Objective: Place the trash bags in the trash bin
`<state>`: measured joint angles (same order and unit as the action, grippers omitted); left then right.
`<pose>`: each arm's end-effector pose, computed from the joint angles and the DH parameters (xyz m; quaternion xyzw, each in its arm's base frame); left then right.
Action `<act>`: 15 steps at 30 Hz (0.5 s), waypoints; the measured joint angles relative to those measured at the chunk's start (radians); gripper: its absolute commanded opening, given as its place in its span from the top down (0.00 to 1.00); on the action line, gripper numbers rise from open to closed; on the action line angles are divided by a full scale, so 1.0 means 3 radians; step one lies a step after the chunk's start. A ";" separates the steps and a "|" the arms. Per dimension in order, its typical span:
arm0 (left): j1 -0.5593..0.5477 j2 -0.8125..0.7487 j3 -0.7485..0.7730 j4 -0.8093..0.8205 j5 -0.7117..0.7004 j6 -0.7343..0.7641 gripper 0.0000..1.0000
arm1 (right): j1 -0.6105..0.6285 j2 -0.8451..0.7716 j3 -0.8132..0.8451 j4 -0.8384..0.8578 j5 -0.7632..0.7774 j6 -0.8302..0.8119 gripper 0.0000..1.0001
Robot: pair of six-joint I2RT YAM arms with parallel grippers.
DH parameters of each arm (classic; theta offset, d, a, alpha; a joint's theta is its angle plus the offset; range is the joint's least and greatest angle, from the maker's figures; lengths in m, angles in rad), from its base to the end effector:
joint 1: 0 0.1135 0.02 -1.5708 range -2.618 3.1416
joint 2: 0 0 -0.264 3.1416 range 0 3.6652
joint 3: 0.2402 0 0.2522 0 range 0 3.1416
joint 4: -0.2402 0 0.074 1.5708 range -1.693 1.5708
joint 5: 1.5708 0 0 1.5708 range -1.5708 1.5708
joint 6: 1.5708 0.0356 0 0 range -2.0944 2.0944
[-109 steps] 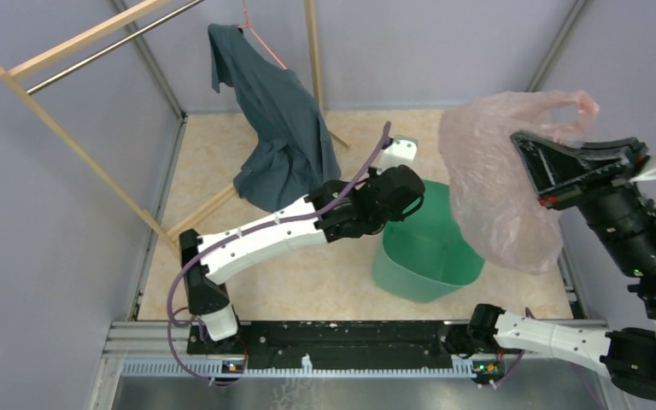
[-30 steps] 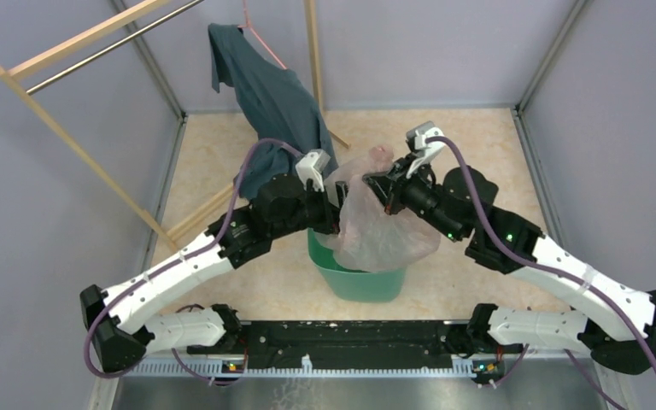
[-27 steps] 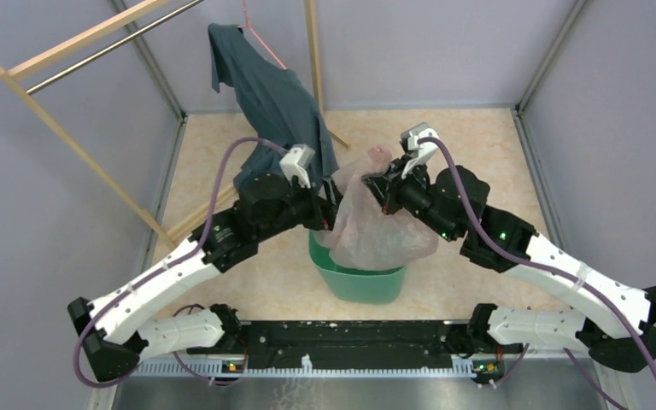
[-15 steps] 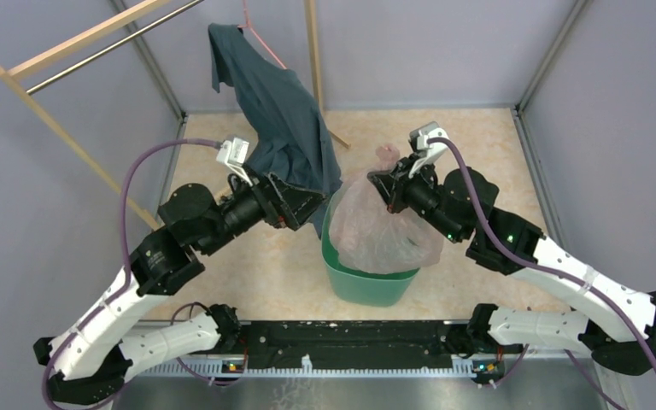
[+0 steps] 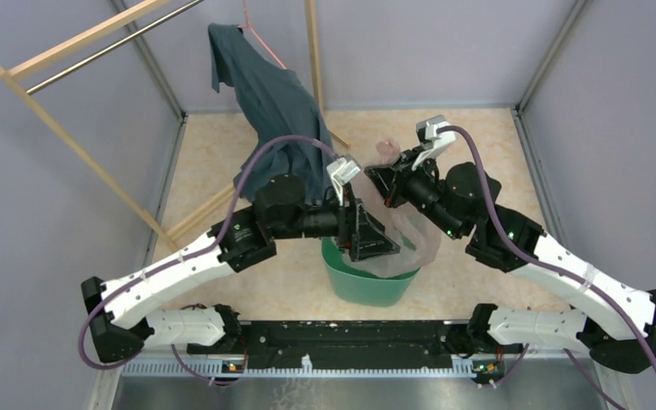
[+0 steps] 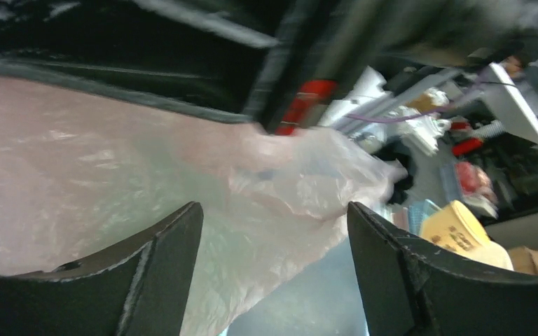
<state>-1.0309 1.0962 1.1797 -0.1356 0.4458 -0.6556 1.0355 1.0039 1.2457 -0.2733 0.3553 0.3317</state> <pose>0.1125 -0.2176 0.4230 0.2815 0.6665 -0.6080 0.3268 0.1173 0.1735 0.4497 -0.1282 0.7059 0.3342 0.6112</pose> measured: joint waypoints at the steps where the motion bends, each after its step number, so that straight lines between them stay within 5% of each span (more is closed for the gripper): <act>1: -0.0028 0.0066 -0.0001 -0.0022 -0.0066 0.0005 0.24 | 0.0000 0.0001 0.0000 -0.0001 0.0000 0.0023 1.00; 8: -0.0024 0.0183 -0.0187 -0.0320 -0.1035 -0.0099 0.21 | -0.0013 -0.0015 -0.0078 0.0020 -0.0041 0.0350 1.00; 15: -0.0003 0.0102 -0.0469 -0.0356 -0.0961 -0.0024 0.01 | -0.0028 -0.0067 -0.0530 -0.0192 -0.0118 0.0557 1.00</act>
<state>-1.0317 1.1267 1.0389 -0.2424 0.1574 -0.6628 1.0271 0.9836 1.0866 -0.3309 0.3199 0.4988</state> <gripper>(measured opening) 0.950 0.006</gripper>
